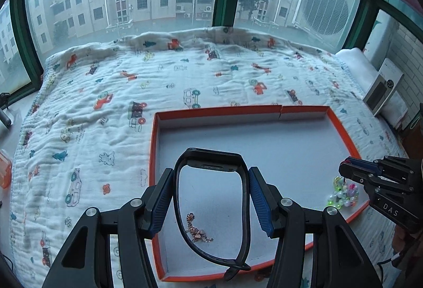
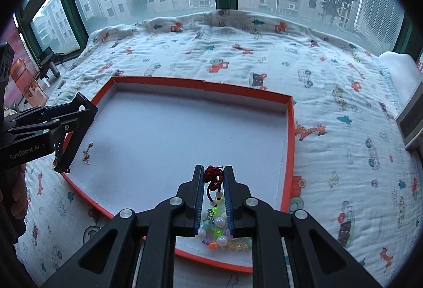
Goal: Organize jewelry
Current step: 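Carry the watch band and red charm into the tray and open both grippers, then move both grippers back toward the remaining hoops and candy-bead bracelet, then grasp the candy-bead bracelet with the right gripper while the left gripper grasps a silver hoop earring, then carry the silver hoop and candy-bead bracelet over the tray and open both grippers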
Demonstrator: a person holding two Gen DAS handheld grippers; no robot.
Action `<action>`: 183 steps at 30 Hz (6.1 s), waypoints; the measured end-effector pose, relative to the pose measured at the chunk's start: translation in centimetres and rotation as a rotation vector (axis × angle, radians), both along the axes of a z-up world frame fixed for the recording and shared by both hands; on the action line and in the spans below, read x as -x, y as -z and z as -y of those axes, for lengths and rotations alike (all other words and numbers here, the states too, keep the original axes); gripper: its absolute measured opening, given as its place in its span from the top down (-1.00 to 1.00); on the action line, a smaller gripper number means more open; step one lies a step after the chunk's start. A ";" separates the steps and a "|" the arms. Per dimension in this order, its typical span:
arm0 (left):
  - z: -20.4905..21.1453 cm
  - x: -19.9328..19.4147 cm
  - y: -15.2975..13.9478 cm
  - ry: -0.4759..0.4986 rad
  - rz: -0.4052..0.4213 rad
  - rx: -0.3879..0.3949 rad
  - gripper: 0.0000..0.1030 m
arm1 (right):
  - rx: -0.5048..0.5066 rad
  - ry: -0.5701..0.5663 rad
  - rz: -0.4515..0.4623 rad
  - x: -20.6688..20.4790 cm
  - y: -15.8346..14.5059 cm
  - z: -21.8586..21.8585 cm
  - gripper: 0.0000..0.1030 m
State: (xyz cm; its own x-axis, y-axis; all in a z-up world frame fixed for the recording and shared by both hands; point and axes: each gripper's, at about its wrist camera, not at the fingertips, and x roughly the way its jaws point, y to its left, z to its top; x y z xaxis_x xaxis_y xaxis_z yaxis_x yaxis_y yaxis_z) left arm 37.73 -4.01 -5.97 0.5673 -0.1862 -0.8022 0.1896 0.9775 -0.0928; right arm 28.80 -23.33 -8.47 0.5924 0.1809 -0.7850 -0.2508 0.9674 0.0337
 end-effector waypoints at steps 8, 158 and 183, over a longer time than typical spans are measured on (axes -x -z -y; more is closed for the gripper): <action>-0.1 -1.5 2.1 -0.013 -0.030 -0.006 -0.19 | -0.007 -0.004 -0.024 -0.8 1.1 0.0 0.64; 1.5 20.9 -4.1 0.152 0.101 -0.021 -0.01 | 0.032 -0.137 0.120 14.4 -3.9 -3.2 0.57; 1.0 8.5 -5.7 0.061 0.129 -0.041 -0.01 | -0.004 -0.068 0.169 6.1 -6.4 -1.8 0.57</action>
